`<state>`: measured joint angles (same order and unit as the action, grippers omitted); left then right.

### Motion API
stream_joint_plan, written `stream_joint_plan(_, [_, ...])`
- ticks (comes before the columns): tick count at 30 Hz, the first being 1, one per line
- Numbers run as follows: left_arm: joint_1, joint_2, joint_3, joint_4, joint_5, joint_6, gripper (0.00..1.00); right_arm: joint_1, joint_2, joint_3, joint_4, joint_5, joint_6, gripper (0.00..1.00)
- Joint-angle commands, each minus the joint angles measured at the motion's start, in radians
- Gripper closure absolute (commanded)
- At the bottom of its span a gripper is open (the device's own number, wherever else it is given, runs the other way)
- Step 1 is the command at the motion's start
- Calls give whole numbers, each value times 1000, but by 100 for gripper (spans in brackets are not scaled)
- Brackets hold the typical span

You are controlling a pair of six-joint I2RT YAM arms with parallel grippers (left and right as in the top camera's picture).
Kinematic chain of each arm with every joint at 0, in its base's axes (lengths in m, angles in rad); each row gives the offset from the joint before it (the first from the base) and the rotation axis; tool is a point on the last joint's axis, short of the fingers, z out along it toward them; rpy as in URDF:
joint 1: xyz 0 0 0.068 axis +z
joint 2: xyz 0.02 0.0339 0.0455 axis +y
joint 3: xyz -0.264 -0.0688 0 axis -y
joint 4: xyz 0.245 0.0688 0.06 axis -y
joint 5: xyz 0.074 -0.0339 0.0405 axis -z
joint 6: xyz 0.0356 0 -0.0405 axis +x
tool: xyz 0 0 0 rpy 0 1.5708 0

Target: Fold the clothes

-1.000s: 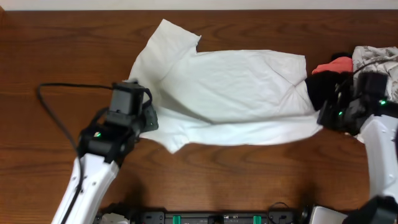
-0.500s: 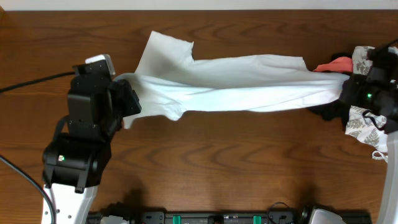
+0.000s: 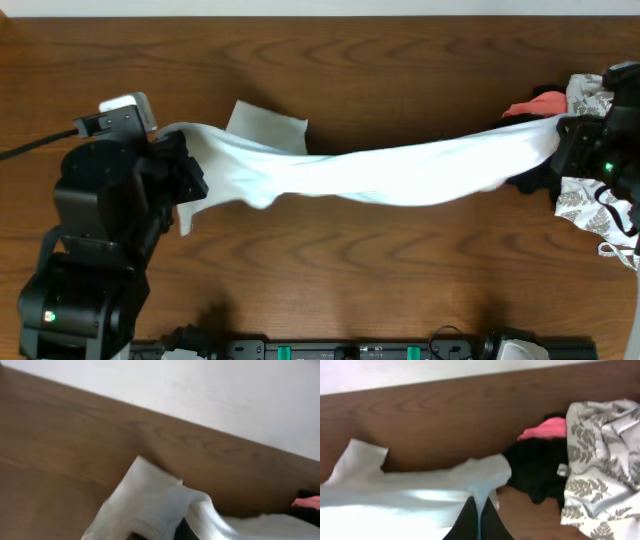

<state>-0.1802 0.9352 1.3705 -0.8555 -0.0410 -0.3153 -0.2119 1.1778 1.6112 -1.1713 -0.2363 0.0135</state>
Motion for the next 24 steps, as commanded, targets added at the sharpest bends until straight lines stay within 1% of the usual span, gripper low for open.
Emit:
stream_joint_plan(1, [5, 70, 18, 45, -13, 41, 94, 17, 54, 14, 23, 4, -15, 99])
stream_joint_plan(6, [5, 241, 18, 188, -13, 106, 94, 24, 204, 14, 108, 3, -15, 99])
stream_joint_plan(9, [17, 362, 18, 325, -13, 149, 94, 45, 325, 14, 226, 3, -15, 99])
stream_joint_plan(12, [50, 481, 18, 513, -12, 159, 94, 78, 447, 14, 401, 0, -15, 99])
stream_joint_plan(15, [91, 582, 20, 773, -11, 161, 94, 113, 565, 23, 644, -19, -19, 99])
stream_joint_plan(17, [110, 624, 37, 903, -4, 161, 94, 128, 614, 60, 745, -13, -18, 99])
stream_joint_plan(20, [134, 649, 104, 975, 8, 143, 94, 131, 639, 148, 803, 26, 39, 99])
stream_joint_plan(22, [147, 652, 159, 973, 22, 136, 94, 129, 640, 220, 813, 63, 45, 99])
stream_joint_plan(24, [158, 652, 203, 964, 52, 136, 94, 125, 640, 307, 787, 95, 40, 99])
